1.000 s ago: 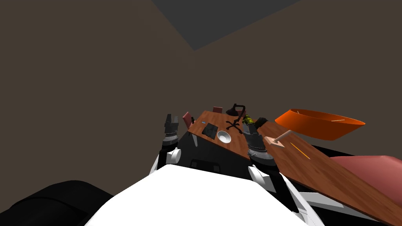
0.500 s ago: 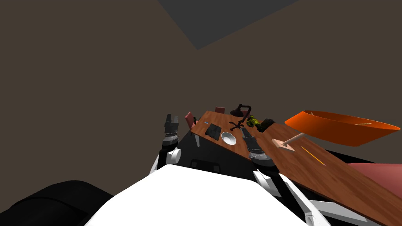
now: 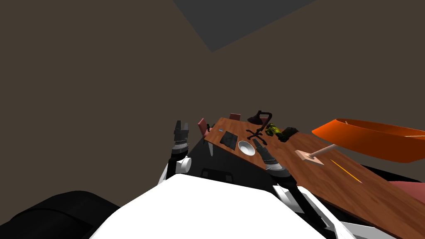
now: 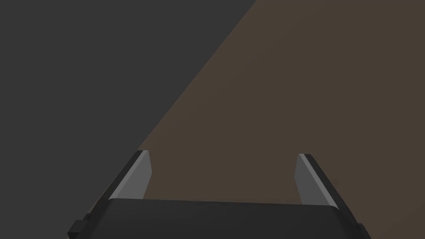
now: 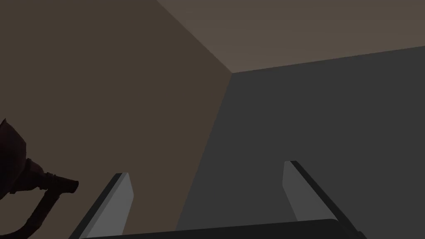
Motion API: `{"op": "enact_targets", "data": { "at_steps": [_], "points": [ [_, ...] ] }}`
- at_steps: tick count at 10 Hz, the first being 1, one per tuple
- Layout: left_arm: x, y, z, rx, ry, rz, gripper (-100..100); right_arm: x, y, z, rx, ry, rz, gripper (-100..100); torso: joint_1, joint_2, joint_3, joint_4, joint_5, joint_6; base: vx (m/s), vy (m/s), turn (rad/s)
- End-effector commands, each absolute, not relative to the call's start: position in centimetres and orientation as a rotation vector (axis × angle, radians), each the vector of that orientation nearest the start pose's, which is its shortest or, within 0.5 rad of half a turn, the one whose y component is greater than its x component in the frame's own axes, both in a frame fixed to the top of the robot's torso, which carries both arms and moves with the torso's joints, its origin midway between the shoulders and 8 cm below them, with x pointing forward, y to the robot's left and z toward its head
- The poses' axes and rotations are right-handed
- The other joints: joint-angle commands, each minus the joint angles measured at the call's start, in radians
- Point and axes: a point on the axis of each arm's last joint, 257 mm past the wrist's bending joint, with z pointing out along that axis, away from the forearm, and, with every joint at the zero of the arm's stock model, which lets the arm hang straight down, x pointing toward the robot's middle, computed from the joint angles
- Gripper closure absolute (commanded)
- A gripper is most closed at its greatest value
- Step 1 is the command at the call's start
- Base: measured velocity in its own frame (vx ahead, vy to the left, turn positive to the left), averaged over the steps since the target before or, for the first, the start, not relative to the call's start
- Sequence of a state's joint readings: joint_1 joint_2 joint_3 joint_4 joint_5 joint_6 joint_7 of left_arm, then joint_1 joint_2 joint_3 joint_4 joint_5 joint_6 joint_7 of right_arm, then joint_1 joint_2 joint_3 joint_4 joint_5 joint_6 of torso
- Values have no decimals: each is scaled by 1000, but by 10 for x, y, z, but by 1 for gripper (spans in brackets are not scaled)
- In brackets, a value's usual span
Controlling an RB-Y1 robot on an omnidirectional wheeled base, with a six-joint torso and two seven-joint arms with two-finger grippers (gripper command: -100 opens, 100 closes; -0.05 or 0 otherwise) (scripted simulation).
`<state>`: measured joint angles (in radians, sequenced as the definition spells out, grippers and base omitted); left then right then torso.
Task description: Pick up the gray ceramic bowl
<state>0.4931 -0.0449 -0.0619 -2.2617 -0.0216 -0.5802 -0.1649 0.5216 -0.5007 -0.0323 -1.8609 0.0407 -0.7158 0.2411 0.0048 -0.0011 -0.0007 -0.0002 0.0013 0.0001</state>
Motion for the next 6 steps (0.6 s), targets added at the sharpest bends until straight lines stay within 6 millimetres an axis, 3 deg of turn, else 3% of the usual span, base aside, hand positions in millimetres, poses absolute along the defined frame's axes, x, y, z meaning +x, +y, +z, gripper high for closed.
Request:
{"op": "enact_targets", "data": {
  "at_steps": [1,6],
  "points": [
    [337,259,34,-571,577,-1212,0,358,-314,-149,233,1279,882,-100,0,0,0,0,0,0,12,100,75],
    [337,259,34,-571,577,-1212,0,352,-344,-212,213,1456,768,-100,2,0,0,0,0,0,20,90,68]
  ]
}}
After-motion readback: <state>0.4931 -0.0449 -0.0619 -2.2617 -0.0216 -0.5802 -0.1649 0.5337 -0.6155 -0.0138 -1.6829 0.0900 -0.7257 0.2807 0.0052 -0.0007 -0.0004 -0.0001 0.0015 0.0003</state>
